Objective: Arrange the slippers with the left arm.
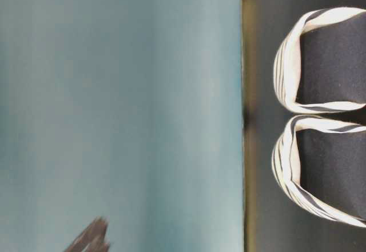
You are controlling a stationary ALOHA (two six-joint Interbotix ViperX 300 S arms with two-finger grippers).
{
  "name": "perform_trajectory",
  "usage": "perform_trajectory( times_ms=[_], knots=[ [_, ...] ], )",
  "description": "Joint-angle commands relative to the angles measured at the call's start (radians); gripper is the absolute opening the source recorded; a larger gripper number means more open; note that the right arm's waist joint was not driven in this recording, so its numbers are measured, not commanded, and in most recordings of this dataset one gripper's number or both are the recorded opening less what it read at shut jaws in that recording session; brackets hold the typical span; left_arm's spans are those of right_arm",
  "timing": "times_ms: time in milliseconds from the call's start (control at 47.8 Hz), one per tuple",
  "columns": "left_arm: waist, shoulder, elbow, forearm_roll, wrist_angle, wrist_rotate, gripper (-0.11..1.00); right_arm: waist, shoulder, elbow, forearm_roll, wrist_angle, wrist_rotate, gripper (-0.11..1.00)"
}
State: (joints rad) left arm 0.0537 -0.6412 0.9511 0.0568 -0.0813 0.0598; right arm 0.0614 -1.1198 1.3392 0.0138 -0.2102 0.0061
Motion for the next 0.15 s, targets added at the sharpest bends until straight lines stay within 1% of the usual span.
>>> perform_trajectory(
  times_ms=[0,125],
  knots=[
    [-0.005,-0.060,0.018,0.003,-0.035,-0.014,0.88,0.000,0.002,-0.005,0.003,-0.005,0.006,-0.01],
    [-0.003,-0.137,0.071,0.002,-0.084,-0.041,0.88,0.000,-0.003,-0.002,0.003,-0.005,0.008,-0.01]
  ],
)
